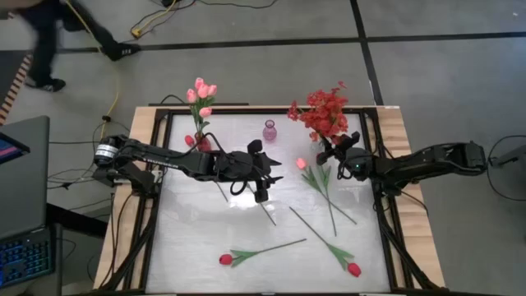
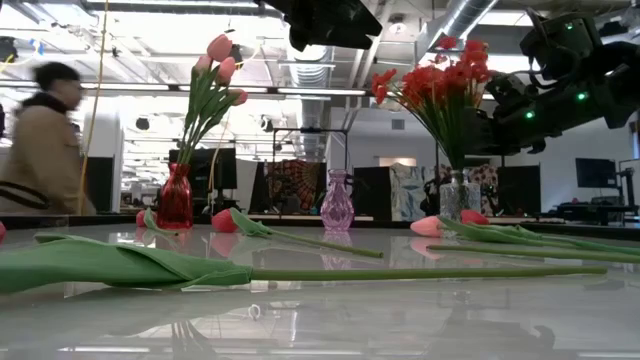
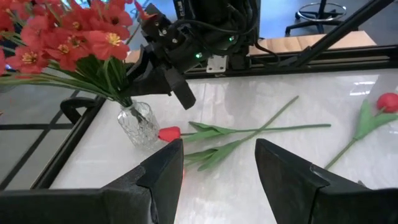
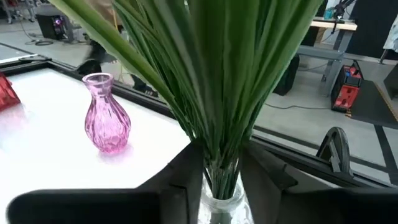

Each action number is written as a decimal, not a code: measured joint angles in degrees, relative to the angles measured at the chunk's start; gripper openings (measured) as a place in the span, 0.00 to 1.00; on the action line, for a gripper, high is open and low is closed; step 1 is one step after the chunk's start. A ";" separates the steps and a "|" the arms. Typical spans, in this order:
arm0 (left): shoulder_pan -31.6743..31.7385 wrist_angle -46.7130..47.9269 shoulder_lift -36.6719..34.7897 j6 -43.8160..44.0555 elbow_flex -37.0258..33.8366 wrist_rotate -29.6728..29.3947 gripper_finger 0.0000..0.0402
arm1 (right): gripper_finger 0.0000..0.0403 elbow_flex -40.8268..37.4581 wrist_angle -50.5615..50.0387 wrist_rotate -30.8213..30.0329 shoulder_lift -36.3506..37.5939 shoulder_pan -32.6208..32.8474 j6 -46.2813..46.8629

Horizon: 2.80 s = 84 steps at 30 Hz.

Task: Sort flowers into vase by color
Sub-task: Put the red flowers into the transparent vase, then put the pink tulip into the red vase

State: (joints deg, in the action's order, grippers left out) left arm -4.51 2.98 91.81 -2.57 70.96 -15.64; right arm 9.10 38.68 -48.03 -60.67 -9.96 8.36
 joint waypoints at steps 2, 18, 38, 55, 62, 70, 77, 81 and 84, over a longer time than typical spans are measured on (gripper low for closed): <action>-0.02 0.33 0.00 0.02 0.00 -0.14 0.47 | 0.37 0.68 0.00 0.00 0.02 0.06 -1.50; -0.02 2.41 0.00 0.11 0.00 -0.40 0.47 | 0.57 17.07 -32.57 -1.53 0.47 3.12 -6.87; -0.68 3.77 0.00 -0.24 0.00 -1.39 0.47 | 0.60 38.17 -83.09 31.96 0.47 4.13 9.83; -12.42 14.99 0.00 4.89 -1.58 -8.53 0.47 | 0.60 38.31 -81.15 37.42 0.06 22.04 29.32; -15.05 12.23 0.00 5.64 -7.32 1.27 0.46 | 0.60 38.31 -77.25 34.76 -5.24 33.52 42.90; -16.80 10.28 -1.02 9.36 -13.59 1.86 0.43 | 0.60 38.31 -74.40 34.36 -15.78 42.77 58.97; -17.59 4.67 -8.34 11.36 -20.31 1.53 0.42 | 0.59 38.31 -74.16 29.52 -22.16 42.19 59.99; -17.94 0.65 -14.87 12.33 -24.69 1.21 0.42 | 0.59 38.31 -74.18 28.15 -25.01 38.15 55.73; -18.34 -2.36 -19.80 13.86 -28.82 -0.73 0.42 | 0.59 38.31 -73.96 26.65 -26.32 34.52 52.74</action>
State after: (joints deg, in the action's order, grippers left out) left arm -22.85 0.62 72.01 11.29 42.13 -16.36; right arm 47.42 -35.29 -21.38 -86.99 24.57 61.10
